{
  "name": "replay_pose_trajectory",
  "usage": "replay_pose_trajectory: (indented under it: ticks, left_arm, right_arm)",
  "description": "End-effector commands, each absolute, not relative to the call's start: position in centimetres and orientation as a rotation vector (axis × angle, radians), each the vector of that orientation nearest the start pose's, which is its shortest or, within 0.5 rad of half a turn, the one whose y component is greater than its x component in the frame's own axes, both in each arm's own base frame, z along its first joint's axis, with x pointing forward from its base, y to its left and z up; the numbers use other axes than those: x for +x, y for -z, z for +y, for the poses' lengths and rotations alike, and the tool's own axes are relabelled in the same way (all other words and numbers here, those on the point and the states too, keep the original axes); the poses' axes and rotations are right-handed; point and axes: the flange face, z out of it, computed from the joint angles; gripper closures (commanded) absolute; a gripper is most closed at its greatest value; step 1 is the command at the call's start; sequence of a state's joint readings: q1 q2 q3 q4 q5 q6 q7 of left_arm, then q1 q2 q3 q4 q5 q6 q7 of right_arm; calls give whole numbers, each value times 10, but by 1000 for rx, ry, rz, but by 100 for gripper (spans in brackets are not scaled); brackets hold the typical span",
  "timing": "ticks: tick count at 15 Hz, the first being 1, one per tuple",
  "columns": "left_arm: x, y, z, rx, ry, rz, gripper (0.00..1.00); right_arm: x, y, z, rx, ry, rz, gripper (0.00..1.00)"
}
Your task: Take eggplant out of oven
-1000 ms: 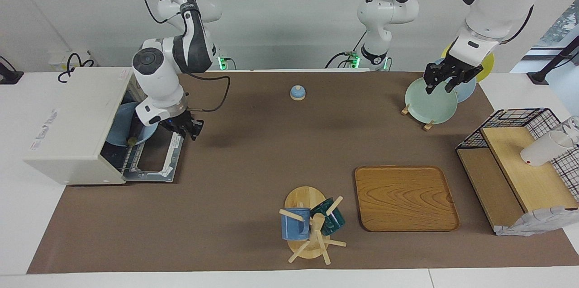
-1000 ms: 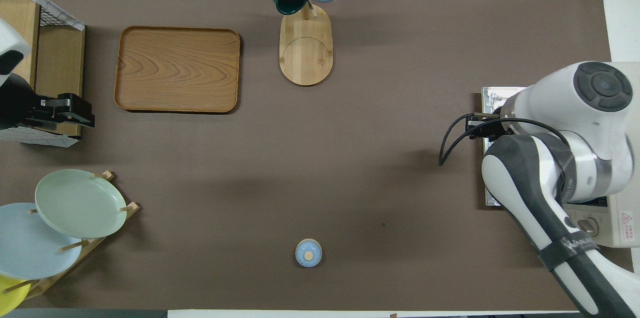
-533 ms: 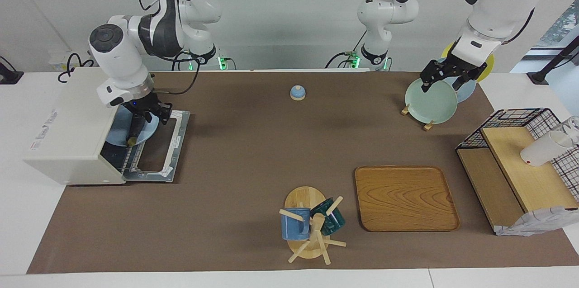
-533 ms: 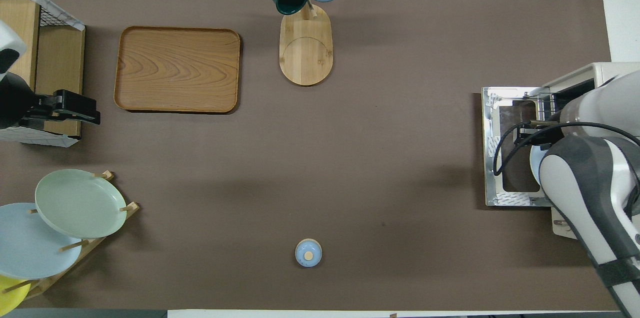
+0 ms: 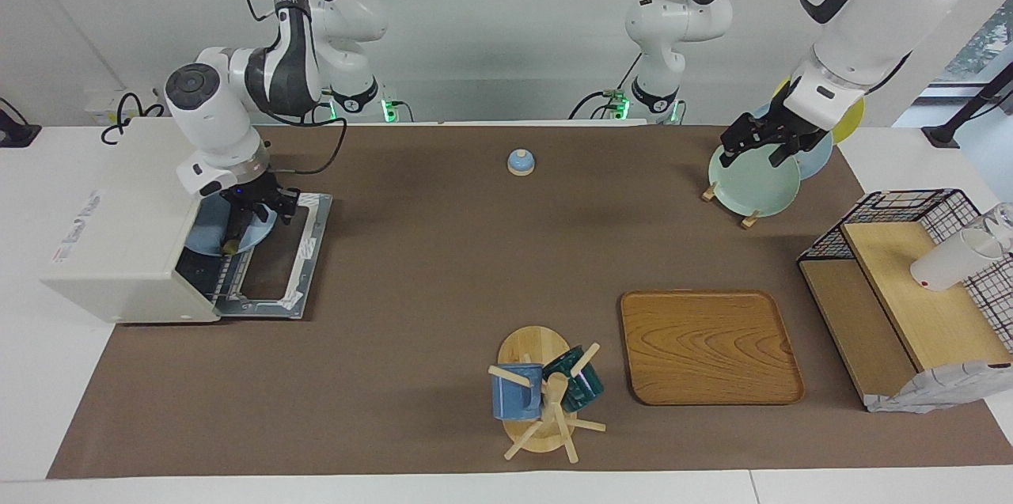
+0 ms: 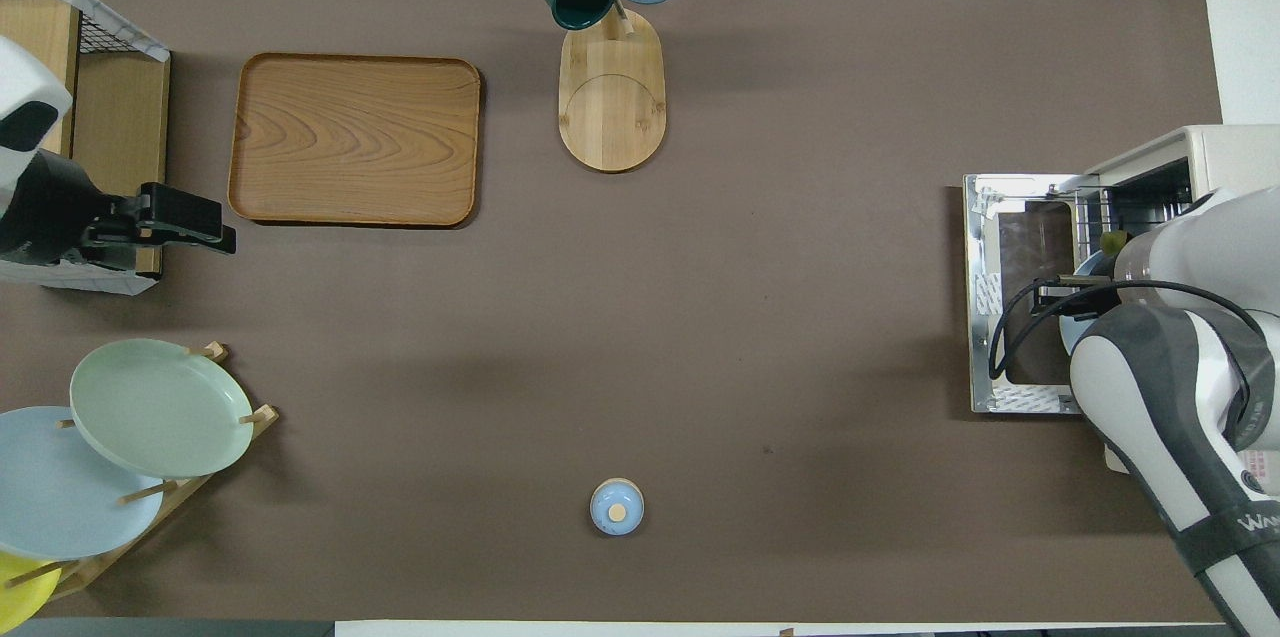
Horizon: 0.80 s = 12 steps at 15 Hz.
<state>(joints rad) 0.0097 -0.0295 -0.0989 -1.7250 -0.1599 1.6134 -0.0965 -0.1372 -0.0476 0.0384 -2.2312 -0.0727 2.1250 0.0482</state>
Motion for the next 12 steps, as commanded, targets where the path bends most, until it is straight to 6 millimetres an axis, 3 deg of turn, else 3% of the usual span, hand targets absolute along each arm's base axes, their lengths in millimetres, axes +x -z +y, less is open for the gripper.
replay_pose_trajectory:
  ticks: [1,5,10,11,12]
  left_arm:
    - [529,-549,-66,-3341,-130,-20,0]
    - [524,-545,-71,-3360,-121,-22,0]
    - [524,-544,-74,-3359,-126,-25,0]
    - [524,-543,-74,-3359,-128,-28,0]
    - [523,-543,-74,-3359,-129,-26,0]
  right_arm:
    - [497,-384,-65,-3207,-85,147,55]
    - [498,-372,-63,-3207,-43,144,56]
    - [494,-367,-64,-3206,-41,140,71]
    - [493,-365,-64,-3206,-48,132,80]
    - [492,-366,-64,-3207,-47,101,97]
